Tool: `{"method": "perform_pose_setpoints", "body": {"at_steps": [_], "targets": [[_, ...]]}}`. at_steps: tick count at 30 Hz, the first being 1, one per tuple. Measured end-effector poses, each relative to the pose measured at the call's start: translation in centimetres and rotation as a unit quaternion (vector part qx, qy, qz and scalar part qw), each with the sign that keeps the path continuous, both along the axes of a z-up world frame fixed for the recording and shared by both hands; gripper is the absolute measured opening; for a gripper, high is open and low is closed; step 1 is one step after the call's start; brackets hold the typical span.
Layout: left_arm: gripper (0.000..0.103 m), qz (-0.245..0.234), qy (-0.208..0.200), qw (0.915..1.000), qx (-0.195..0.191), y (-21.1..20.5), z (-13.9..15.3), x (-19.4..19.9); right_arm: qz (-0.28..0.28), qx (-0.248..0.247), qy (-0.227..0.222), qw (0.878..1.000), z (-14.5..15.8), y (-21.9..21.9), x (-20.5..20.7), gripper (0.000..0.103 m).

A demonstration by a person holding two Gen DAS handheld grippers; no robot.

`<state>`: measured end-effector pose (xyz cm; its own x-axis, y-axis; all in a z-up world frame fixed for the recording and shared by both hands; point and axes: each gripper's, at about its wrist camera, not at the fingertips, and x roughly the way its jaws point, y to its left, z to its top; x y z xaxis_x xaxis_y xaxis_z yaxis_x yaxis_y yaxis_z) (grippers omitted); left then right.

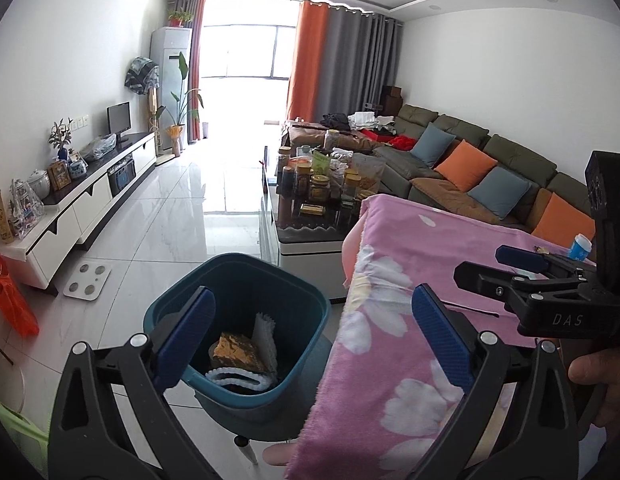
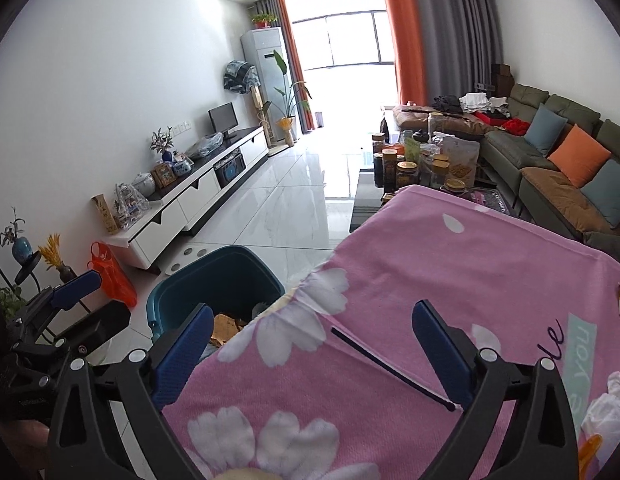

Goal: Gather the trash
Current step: 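Move both open tools back over the table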

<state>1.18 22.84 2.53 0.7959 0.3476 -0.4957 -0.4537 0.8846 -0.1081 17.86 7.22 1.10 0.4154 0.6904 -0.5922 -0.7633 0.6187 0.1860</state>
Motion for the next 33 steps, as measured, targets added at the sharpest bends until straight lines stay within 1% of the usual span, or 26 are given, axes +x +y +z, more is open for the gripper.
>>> {"method": "perform_pose_setpoints", "body": {"at_steps": [6,9,16,21,27,33], "targets": [[0.097,-0.032,-0.015,0.9993,0.009,-3.5,1.3,0.2,-0.032,0.015,-0.008,0.999,0.1,-3.8,-0.8,0.096],[0.097,-0.054,-0.022,0.9983,0.004,-5.2,1.6,0.3,-0.049,0.020,-0.013,0.999,0.2,-5.7,-1.4,0.096],[0.097,-0.105,-0.017,0.9943,-0.004,-8.2,1.0,1.2,-0.105,0.021,-0.014,0.994,-0.4,-10.5,-2.7,0.096],[0.097,-0.143,-0.015,0.9896,-0.009,-10.1,0.7,1.7,-0.153,0.023,-0.015,0.988,-1.0,-15.0,-3.6,0.096],[0.097,-0.180,-0.014,0.9835,-0.001,-13.1,0.5,2.2,-0.205,0.022,-0.023,0.978,-1.3,-19.9,-5.4,0.096],[0.097,-0.224,-0.009,0.9745,0.011,-16.1,0.2,2.8,-0.255,0.017,-0.035,0.966,-1.9,-24.1,-7.6,0.096]]}}
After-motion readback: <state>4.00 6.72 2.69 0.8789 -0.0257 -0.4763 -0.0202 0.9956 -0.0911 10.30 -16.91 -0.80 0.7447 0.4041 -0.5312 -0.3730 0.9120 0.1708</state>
